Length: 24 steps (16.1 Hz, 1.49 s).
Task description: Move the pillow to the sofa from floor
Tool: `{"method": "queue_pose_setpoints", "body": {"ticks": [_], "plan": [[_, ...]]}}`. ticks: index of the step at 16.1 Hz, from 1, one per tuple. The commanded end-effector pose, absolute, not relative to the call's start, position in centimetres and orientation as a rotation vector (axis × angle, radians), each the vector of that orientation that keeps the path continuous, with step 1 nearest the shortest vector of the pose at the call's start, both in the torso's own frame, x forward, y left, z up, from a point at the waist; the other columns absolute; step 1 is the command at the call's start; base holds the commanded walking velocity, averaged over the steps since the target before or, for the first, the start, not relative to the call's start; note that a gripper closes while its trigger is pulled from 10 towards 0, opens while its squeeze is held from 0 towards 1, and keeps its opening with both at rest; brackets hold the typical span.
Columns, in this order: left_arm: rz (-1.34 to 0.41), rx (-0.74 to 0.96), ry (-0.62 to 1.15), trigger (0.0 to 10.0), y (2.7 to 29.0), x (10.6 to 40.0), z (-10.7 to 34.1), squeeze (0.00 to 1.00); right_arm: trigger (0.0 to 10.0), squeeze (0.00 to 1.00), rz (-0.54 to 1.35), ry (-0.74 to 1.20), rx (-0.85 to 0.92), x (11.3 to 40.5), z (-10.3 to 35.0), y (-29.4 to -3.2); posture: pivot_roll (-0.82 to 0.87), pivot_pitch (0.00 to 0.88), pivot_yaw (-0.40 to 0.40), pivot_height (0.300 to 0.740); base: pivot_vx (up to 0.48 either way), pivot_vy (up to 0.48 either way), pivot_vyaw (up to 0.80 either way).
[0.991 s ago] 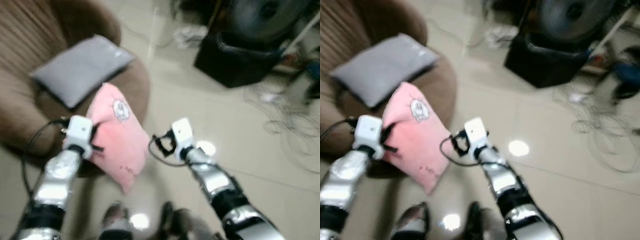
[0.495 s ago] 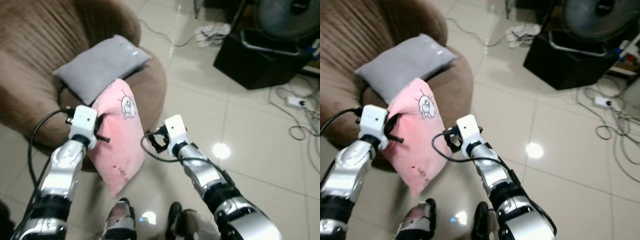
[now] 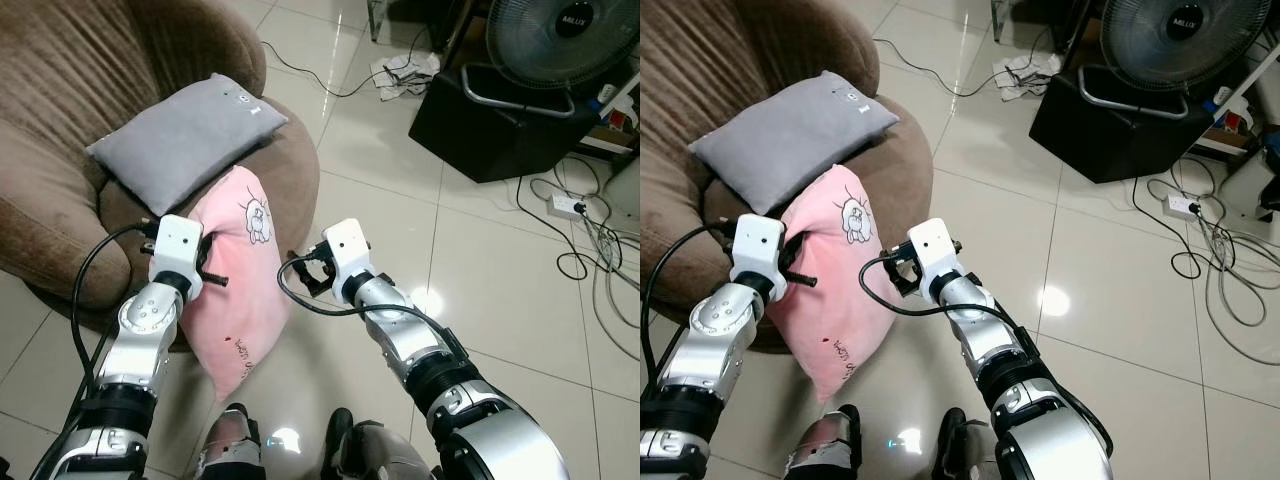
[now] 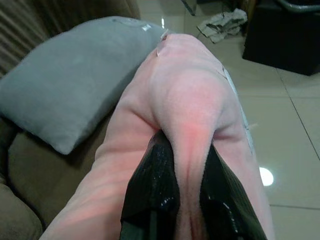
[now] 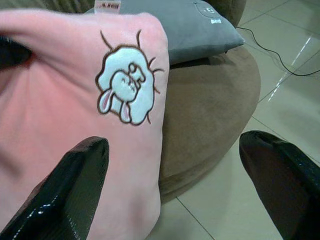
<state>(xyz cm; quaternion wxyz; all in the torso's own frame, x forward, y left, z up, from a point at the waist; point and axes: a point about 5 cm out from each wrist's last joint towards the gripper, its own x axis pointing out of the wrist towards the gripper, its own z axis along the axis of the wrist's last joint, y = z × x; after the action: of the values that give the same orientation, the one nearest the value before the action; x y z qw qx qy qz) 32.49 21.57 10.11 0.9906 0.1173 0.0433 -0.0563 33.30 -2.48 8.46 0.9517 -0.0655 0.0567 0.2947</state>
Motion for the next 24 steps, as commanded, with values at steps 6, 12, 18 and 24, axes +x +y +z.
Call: {"method": "queue_pose_setpoints", "body": {"ticks": [6, 12, 18, 24], "plan": [[-0.128, 0.259, 0.053, 0.0, 20.6, 32.8, 10.4, 0.0, 10.0, 0.21, 0.614, 0.132, -0.143, 33.1, 7.9, -2.5, 0.3, 0.189, -0.14, 0.74, 0.0, -0.228, 0.0], [-0.111, 0.269, 0.064, 0.0, 20.7, 32.5, 10.0, 0.0, 10.0, 0.1, 0.634, 0.162, -0.149, 32.7, 7.2, -2.5, 0.3, 0.197, -0.153, 0.74, 0.339, -0.33, 0.0], [-0.077, 0.252, 0.094, 0.0, 21.0, 32.1, 9.2, 0.0, 10.0, 0.07, 0.644, 0.176, -0.142, 32.2, 6.6, -2.8, 0.29, 0.222, -0.161, 0.74, 0.473, 0.0, 0.0], [-0.078, 0.25, 0.101, 0.0, 20.8, 32.0, 9.0, 0.0, 10.0, 0.15, 0.643, 0.165, -0.145, 32.1, 6.6, -3.0, 0.29, 0.232, -0.161, 0.74, 0.48, 0.0, 0.63]]}}
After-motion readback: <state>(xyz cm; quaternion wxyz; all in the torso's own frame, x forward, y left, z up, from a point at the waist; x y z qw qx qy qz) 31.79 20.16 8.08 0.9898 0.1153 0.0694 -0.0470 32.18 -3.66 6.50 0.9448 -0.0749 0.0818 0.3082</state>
